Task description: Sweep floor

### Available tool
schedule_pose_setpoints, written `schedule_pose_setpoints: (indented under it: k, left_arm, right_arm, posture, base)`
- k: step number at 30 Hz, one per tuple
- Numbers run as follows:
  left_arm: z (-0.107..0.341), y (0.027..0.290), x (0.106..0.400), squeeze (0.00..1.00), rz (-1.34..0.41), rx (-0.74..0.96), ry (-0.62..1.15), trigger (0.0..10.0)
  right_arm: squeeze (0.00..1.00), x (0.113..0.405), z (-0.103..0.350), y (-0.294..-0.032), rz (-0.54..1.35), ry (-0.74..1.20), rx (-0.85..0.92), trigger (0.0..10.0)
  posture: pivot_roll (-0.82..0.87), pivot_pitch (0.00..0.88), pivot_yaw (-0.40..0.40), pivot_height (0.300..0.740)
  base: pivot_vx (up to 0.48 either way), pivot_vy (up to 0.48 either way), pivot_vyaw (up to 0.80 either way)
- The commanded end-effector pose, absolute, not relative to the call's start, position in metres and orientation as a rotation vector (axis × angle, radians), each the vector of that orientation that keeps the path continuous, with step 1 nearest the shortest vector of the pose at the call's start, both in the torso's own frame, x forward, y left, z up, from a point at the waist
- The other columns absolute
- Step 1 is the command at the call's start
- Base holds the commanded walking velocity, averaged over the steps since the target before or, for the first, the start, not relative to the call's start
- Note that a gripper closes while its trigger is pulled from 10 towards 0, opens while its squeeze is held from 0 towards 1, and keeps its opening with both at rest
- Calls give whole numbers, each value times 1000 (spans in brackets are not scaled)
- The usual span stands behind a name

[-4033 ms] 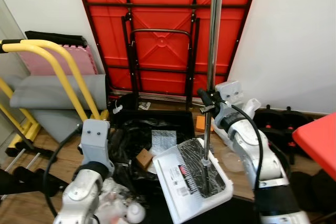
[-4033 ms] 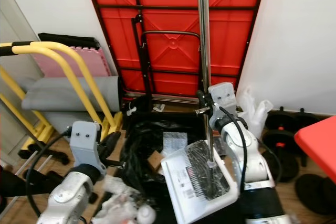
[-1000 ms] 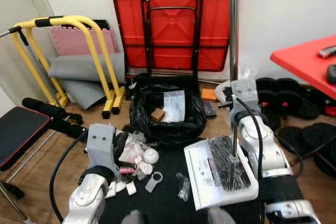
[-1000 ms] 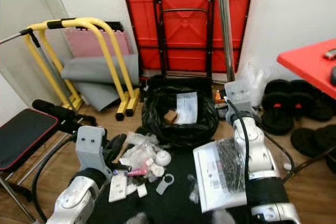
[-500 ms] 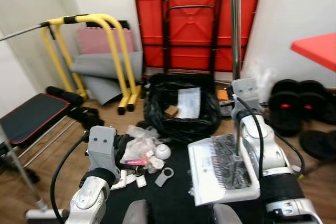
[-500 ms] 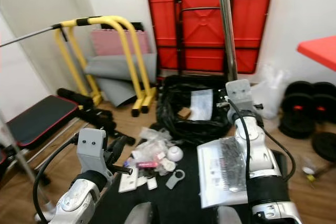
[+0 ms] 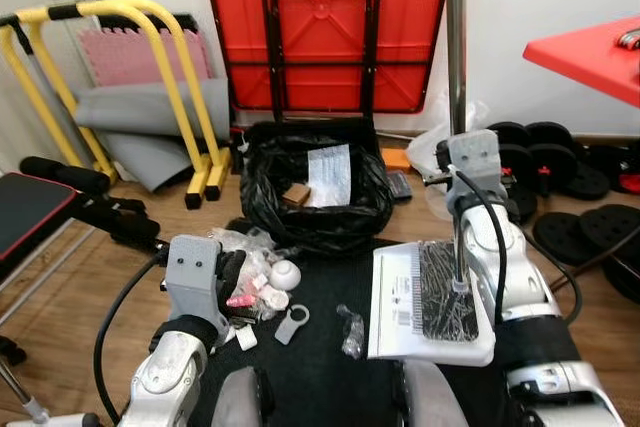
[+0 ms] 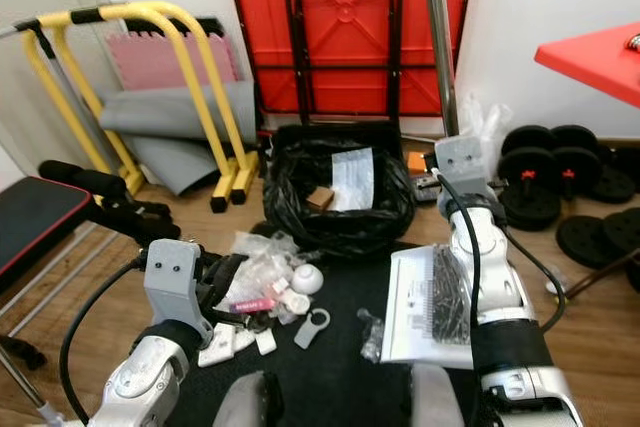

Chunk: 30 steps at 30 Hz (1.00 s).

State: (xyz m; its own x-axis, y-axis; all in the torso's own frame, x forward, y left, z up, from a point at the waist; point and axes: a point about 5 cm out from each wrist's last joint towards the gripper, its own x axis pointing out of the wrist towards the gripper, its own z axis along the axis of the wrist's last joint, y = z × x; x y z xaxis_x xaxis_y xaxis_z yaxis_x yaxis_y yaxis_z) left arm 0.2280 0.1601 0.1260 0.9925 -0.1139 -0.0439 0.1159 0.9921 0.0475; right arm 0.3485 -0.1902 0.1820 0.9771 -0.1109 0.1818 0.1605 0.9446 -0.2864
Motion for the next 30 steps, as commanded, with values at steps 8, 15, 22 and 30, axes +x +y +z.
schedule_pose_setpoints:
  k: [8,15,22,30]
  left_arm:
    - [125,158,224,0,-135,58,58,10000]
    - [125,160,223,0,-134,62,63,10000]
    - [126,162,221,0,-136,68,69,10000]
    - [127,163,219,0,-139,71,75,10000]
  right_arm:
    - [0,356,204,-230,-364,-262,-351,10000]
    - [0,354,214,-256,-517,-313,-315,10000]
    - [0,353,218,-271,-587,-347,-350,10000]
    - [0,357,199,-266,-524,-294,-371,10000]
  posture:
    - [-7,8,14,525]
    - [1,21,21,510]
    - [7,35,29,490]
    - [17,50,45,475]
  base:
    - [0,0,0]
    - [0,0,0]
    - [0,0,0]
    - [0,0,0]
